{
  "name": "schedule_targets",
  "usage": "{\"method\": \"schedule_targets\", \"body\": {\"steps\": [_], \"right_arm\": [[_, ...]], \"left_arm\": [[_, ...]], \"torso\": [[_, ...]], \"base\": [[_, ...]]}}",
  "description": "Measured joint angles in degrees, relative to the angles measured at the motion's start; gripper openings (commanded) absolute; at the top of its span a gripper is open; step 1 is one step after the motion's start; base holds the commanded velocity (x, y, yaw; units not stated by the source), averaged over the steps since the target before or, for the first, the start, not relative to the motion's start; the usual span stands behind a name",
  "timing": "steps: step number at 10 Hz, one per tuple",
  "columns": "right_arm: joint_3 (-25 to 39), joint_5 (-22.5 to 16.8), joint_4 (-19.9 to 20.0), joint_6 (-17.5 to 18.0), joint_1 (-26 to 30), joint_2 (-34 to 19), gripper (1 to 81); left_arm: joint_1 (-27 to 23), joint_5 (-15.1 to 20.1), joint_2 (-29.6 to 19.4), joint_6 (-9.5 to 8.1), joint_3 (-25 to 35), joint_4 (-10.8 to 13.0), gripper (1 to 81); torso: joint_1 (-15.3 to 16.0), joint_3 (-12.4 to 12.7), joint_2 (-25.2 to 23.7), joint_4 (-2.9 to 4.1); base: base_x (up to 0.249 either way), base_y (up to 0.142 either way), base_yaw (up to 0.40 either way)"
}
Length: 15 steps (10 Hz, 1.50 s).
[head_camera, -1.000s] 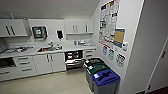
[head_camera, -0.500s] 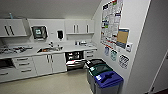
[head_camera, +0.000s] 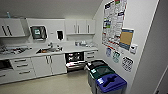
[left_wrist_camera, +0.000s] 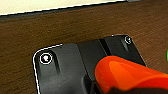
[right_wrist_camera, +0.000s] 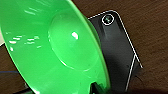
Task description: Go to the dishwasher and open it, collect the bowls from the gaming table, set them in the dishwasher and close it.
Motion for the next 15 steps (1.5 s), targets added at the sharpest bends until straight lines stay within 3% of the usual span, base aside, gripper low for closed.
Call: {"method": "schedule_targets", "body": {"steps": [12, 15], "right_arm": [[0.0, 0.0, 0.0, -0.2, 0.3, 0.0, 1.0], [0.0, 0.0, 0.0, -0.2, 0.2, -0.1, 1.0]], "left_arm": [[-0.3, -0.9, -0.2, 0.00, 0.0, 0.0, 1.0], [-0.3, -0.9, -0.1, 0.00, 0.1, 0.0, 1.0]], "torso": [[0.0, 0.0, 0.0, 0.00], [0.0, 0.0, 0.0, 0.00]], "base": [[0.164, 0.000, 0.000], [0.132, 0.064, 0.000]]}}
